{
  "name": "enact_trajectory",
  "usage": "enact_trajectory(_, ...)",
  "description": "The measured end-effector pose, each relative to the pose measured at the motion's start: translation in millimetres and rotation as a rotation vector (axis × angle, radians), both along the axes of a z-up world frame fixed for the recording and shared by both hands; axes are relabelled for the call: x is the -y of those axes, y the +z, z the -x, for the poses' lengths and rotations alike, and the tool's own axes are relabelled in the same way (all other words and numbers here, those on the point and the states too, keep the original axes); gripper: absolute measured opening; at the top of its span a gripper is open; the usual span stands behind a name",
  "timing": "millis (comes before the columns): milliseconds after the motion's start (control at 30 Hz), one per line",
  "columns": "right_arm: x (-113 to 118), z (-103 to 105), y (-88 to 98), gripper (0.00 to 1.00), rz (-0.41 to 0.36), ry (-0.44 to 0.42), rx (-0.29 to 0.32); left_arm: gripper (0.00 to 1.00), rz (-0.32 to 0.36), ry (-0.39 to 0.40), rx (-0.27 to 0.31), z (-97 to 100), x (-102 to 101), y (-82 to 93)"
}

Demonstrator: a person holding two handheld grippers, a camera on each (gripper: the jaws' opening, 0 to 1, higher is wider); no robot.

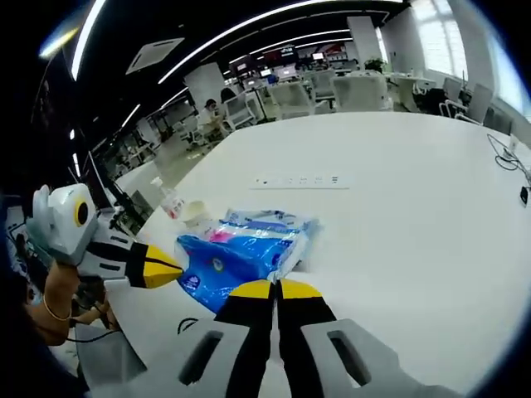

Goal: Arrange the tabletop items into an orderly group along one side of the table until the central work area is clear of visible clutter.

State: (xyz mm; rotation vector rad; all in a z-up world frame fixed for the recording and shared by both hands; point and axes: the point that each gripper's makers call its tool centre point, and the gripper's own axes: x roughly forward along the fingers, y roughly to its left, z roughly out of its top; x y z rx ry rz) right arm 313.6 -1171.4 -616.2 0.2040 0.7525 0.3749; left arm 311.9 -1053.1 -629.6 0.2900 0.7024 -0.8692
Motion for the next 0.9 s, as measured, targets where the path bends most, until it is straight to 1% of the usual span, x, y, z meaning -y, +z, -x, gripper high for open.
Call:
enact_trajectory(167, 17, -9, -8.7, 0.00, 0.024, -0.007, -0.014, 0.00, 0.008, 0.003, -0.012, -11.1, 15, -7.6)
enact_trajectory(333, 37, -17, -17.5, 0.00, 0.058, -0.025, -0.025, 0.00, 0.016, -0.005, -0.026, -18.5, 34, -16.8)
enact_trajectory(500, 55, -26, -27.4, 0.00, 0.077, -0.043, -0.037, 0.00, 0.025, 0.000, -0.040, -27.5, 52, -29.2)
enact_trajectory(567, 61, -29, -31.3, 0.00, 0.085, -0.052, -0.039, 0.00, 0.040, 0.020, -0.040, -33.3, 57, -32.7)
enact_trajectory(633, 67, -32, -35.4, 0.00, 0.087, -0.061, -0.042, 0.00, 0.060, 0.047, -0.056, -37.4, 62, -36.9)
enact_trajectory(800, 81, -41, -44.9, 0.00, 0.089, -0.084, -0.046, 0.00, 0.086, 0.068, -0.070, -46.0, 74, -48.2)
enact_trajectory(900, 86, -46, -50.2, 0.00, 0.100, -0.091, -0.048, 0.00, 0.115, 0.100, -0.082, -53.3, 81, -54.3)
